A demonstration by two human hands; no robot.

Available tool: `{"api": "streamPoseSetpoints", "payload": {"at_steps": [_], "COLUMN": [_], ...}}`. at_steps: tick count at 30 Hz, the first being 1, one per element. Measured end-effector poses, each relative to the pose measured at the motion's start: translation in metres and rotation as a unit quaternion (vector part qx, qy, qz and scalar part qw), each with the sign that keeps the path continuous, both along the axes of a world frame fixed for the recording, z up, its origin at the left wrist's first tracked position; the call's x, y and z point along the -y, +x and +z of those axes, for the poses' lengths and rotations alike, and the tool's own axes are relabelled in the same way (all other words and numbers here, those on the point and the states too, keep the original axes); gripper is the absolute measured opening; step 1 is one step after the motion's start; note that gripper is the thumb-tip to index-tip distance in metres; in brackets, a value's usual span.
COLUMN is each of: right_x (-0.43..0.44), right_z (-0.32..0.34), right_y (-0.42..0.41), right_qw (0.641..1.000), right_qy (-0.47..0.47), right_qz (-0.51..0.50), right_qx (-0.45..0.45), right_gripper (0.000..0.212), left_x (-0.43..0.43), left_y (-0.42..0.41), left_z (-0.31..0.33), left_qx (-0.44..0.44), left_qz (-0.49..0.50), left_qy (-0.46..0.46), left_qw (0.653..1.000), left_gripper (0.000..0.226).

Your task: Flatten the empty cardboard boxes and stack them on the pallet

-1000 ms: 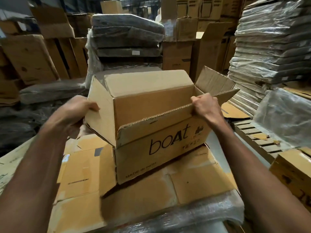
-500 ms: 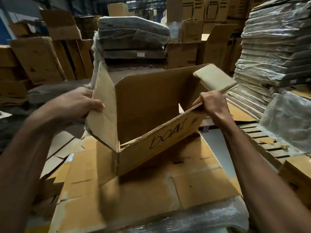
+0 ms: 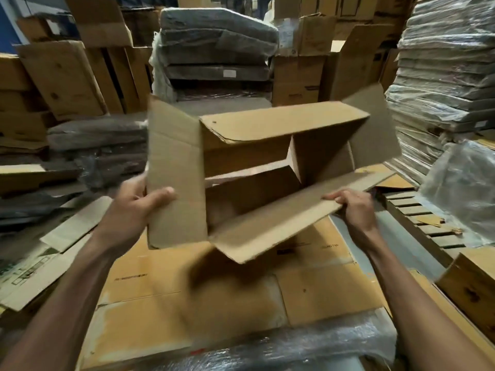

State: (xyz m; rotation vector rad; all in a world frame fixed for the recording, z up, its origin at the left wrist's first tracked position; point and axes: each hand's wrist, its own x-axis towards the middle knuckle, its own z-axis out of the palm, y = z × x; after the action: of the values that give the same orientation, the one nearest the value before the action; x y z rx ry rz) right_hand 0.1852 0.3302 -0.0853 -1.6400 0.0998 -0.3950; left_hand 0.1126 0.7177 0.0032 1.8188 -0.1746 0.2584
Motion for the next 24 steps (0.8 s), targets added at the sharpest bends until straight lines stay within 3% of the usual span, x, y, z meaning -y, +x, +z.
{"api": "streamPoseSetpoints", "payload": {"at_steps": [4, 8, 11, 15, 21, 23, 24], "right_x": [-0.022, -0.02, -0.019, -0.009, -0.012, -0.02, -0.026], "right_z": [-0.011, -0.023, -0.036, -0.033, -0.012, -0.012, -0.009], "right_y": [0.012, 0.004, -0.006, -0.005, 0.006, 0.007, 0.004], "right_qw": [0.997, 0.998, 0.999, 1.0, 0.985, 0.965, 0.94], "right_qy": [-0.055, -0.04, -0.035, 0.004, -0.025, -0.118, -0.212], "right_qz": [0.004, -0.003, -0.03, -0.023, 0.005, 0.024, 0.03], "right_qx": [-0.053, -0.048, 0.015, 0.0, -0.169, -0.233, -0.267], "right_gripper": [0.03, 0.035, 0.036, 0.037, 0.021, 0.019, 0.021], "left_x": [0.015, 0.018, 0.028, 0.027, 0.037, 0.034, 0.033], "left_y": [-0.005, -0.004, 0.011, 0.033, 0.021, 0.022, 0.022], "left_z": [-0.001, 0.006, 0.008, 0.003, -0.048, -0.054, -0.055], "left_qx": [0.02, 0.044, 0.068, 0.072, 0.05, 0.062, 0.066], "left_qz": [-0.05, -0.032, -0.004, 0.037, 0.076, 0.128, 0.146], "left_qy": [0.206, 0.313, 0.381, 0.382, 0.243, 0.229, 0.224], "left_qw": [0.977, 0.948, 0.922, 0.92, 0.966, 0.963, 0.961], "left_gripper": [0.041, 0.04, 0.049, 0.034, 0.039, 0.035, 0.032]}}
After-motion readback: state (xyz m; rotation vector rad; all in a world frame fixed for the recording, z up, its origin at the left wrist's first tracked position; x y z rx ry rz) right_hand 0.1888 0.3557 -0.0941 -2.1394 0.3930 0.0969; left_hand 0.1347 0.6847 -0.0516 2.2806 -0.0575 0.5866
